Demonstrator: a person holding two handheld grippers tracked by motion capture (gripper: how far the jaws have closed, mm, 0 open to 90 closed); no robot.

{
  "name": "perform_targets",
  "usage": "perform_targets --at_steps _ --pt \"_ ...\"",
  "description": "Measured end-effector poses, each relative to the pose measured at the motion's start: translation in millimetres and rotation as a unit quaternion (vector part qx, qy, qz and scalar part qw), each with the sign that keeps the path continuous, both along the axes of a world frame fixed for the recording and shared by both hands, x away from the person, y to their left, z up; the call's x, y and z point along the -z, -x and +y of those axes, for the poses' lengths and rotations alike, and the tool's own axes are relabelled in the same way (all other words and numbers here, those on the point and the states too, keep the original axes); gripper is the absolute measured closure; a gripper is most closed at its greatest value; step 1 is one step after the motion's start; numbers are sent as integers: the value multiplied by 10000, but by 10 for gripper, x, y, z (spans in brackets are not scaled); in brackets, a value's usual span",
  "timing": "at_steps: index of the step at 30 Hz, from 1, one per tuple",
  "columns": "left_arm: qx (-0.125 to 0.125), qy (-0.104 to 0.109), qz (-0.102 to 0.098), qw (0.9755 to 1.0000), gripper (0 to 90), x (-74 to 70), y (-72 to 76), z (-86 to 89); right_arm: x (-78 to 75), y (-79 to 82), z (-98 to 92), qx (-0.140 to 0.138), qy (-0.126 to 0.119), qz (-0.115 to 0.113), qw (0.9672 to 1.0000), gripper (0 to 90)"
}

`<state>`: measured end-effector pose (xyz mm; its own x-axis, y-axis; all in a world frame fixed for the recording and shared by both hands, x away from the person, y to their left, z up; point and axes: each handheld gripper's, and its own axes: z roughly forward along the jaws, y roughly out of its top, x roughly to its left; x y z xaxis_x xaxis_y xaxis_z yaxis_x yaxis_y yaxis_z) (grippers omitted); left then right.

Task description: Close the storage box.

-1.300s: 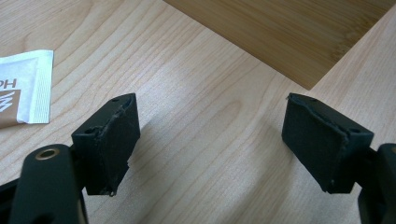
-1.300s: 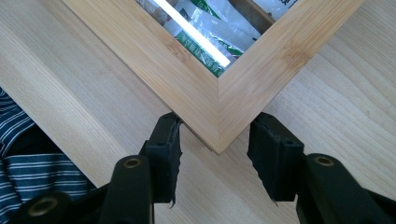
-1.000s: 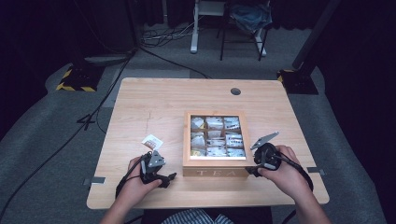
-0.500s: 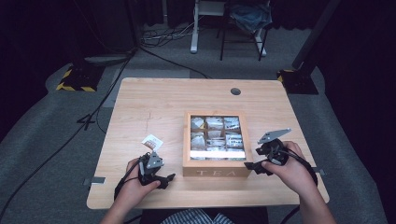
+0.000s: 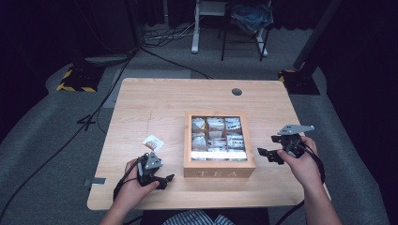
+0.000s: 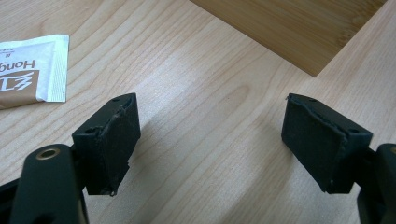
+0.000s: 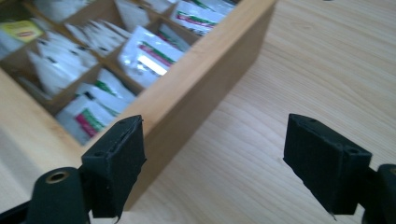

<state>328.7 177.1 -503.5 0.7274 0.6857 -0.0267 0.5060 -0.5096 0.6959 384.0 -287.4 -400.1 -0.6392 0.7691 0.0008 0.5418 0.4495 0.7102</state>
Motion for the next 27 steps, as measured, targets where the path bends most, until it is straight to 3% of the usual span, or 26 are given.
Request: perform_targets --at_steps 6,16,21,27 --pt "15 -15 -8 10000 202 -1 -9 5 153 -107 -162 390 -17 -36 9992 212" --pt "-10 -3 5 10000 202 -1 -11 6 505 -279 -348 758 -57 -57 9971 213" --pt "-18 12 17 10000 202 1 -9 4 680 -340 -411 861 9 -113 9962 213" --pt "19 -14 -3 10000 200 -1 -17 9 859 -391 -436 872 162 -13 9961 214"
